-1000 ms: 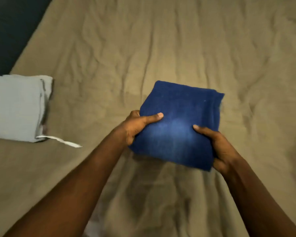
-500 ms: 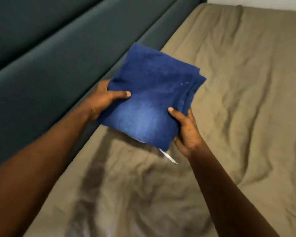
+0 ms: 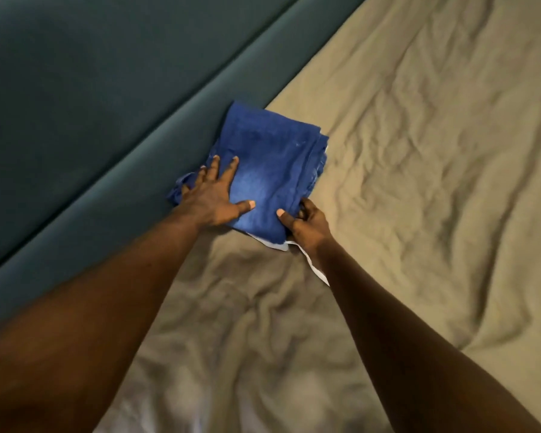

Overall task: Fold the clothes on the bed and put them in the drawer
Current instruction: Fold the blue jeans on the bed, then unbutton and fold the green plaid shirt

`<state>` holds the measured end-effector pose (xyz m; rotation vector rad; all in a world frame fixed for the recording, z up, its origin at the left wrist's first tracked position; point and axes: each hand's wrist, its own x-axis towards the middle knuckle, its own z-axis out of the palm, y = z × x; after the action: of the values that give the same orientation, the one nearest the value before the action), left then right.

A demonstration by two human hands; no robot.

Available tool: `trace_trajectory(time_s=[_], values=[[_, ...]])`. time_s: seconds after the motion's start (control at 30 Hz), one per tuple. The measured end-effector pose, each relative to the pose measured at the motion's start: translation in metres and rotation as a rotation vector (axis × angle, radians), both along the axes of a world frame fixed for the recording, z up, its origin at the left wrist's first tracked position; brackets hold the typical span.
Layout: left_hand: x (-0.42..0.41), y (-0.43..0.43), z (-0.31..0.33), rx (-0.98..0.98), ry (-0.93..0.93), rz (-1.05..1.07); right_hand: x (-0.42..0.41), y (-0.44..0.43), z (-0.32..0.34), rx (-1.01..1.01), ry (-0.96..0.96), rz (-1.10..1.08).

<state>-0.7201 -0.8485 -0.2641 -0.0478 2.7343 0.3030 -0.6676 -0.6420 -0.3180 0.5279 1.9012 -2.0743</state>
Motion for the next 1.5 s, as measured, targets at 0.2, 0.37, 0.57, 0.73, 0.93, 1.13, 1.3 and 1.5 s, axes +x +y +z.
trace_trajectory(time_s=[0.2, 0.37, 0.57, 0.73, 0.93, 1.13, 1.3, 1.5], values=[[0.111, 0.080, 0.009, 0.220, 0.515, -0.176, 0.104, 0.037, 0.033, 0.356, 0.146, -0.249], [0.258, 0.211, -0.005, 0.407, 0.464, -0.509, 0.276, 0.141, 0.041, 0.518, 0.115, -0.444], [0.428, 0.407, -0.026, 0.551, 0.226, -0.908, 0.511, 0.297, 0.051, 0.771, -0.103, -0.751], [0.529, 0.552, -0.051, 0.495, 0.206, -1.123, 0.673, 0.422, 0.072, 1.071, -0.178, -0.915], [0.582, 0.634, -0.080, 0.228, 0.263, -1.108, 0.779, 0.571, 0.127, 1.670, -0.350, -0.868], [0.580, 0.638, -0.066, 0.120, 0.128, -1.085, 0.801, 0.674, 0.145, 1.481, -0.448, -0.492], [0.584, 0.695, 0.042, 0.309, -0.443, -0.600, 0.773, 0.665, 0.208, 1.107, -0.045, -1.108], [0.655, 0.747, 0.220, 0.833, -0.978, -0.390, 0.794, 0.661, 0.313, 0.827, 0.112, -1.434]])
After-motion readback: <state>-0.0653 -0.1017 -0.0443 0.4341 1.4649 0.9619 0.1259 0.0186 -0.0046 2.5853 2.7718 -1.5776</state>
